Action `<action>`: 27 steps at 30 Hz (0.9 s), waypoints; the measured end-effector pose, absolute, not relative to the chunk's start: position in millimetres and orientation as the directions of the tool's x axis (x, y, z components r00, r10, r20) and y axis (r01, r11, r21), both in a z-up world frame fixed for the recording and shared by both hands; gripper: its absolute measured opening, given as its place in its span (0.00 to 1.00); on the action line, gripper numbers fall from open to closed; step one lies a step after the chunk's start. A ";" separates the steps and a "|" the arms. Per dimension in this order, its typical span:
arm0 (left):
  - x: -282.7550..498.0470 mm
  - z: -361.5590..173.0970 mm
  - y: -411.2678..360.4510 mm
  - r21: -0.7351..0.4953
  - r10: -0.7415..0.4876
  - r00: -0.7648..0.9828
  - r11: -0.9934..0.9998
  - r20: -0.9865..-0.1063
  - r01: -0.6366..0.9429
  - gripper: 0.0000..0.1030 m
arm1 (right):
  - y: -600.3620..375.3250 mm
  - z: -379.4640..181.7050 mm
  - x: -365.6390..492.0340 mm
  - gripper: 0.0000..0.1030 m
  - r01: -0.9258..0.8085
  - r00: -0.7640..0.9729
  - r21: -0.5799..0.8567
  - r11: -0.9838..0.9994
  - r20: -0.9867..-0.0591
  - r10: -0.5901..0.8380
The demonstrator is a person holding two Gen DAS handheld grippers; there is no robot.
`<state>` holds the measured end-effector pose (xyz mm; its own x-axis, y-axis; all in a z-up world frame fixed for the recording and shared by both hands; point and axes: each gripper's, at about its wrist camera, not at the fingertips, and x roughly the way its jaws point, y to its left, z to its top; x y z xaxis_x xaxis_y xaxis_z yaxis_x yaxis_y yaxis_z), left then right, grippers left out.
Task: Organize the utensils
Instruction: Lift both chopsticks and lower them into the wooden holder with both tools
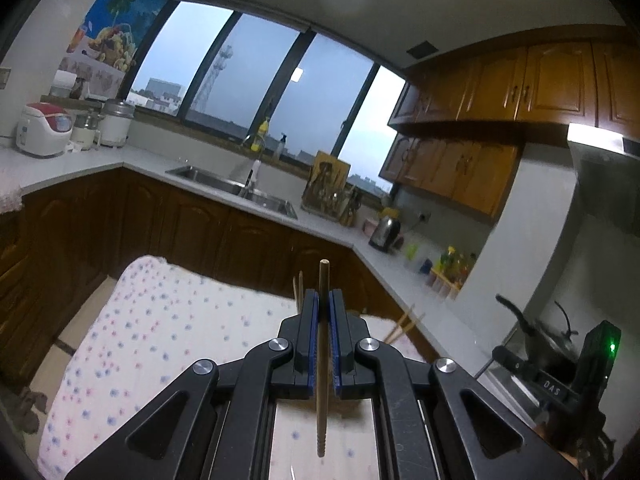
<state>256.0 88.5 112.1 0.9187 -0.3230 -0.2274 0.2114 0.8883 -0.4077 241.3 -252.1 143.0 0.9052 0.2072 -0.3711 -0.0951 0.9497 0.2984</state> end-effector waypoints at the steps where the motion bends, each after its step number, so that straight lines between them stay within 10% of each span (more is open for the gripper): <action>1: 262.0 113.1 87.8 -0.406 -0.321 0.921 0.889 -0.220 0.213 0.03 | -252.6 144.5 245.1 0.05 -0.095 0.908 0.299 0.949 -0.365 0.206; 27: 418.7 18.7 23.8 -0.400 -0.226 0.949 0.908 -0.218 0.124 0.03 | -249.4 101.1 336.9 0.05 -0.014 0.944 0.259 0.966 -0.314 0.098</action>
